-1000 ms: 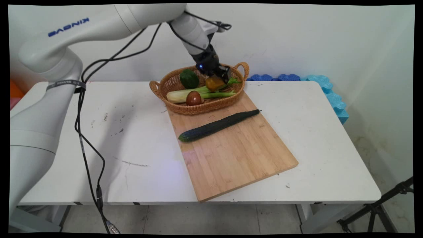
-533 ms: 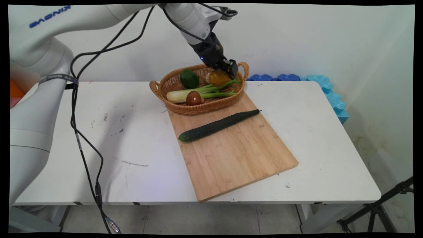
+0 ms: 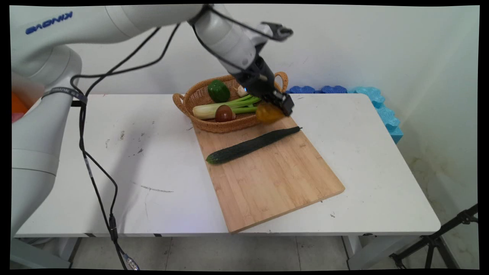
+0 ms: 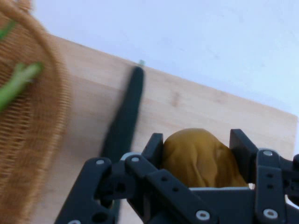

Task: Place the picked object on the cutting board

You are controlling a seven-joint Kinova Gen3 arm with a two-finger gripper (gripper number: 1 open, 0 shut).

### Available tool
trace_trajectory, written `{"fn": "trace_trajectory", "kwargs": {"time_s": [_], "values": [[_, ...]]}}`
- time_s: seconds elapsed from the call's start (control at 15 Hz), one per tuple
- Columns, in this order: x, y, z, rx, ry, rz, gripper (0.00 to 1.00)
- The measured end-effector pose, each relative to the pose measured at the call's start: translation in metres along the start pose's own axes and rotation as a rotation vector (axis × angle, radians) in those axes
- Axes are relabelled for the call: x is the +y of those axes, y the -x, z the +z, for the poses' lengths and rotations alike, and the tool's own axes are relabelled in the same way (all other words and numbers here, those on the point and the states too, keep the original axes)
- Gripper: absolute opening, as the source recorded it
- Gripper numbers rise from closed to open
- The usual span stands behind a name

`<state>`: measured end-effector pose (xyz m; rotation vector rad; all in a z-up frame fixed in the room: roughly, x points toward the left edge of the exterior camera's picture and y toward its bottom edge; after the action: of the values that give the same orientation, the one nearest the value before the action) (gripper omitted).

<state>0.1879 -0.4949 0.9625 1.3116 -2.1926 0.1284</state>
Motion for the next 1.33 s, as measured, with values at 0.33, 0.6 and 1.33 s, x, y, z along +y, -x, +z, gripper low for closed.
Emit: {"fn": "trace_trajectory", "kwargs": {"time_s": [0.33,0.6,1.33], "values": [[0.031,0.036,0.034,-0.014,0.030,0.069,0.00],[0.037,0.060,0.065,-0.022,0.017,0.114,0.00],[0.035,0.083,0.108,-0.009,-0.019,0.177,0.00]]}}
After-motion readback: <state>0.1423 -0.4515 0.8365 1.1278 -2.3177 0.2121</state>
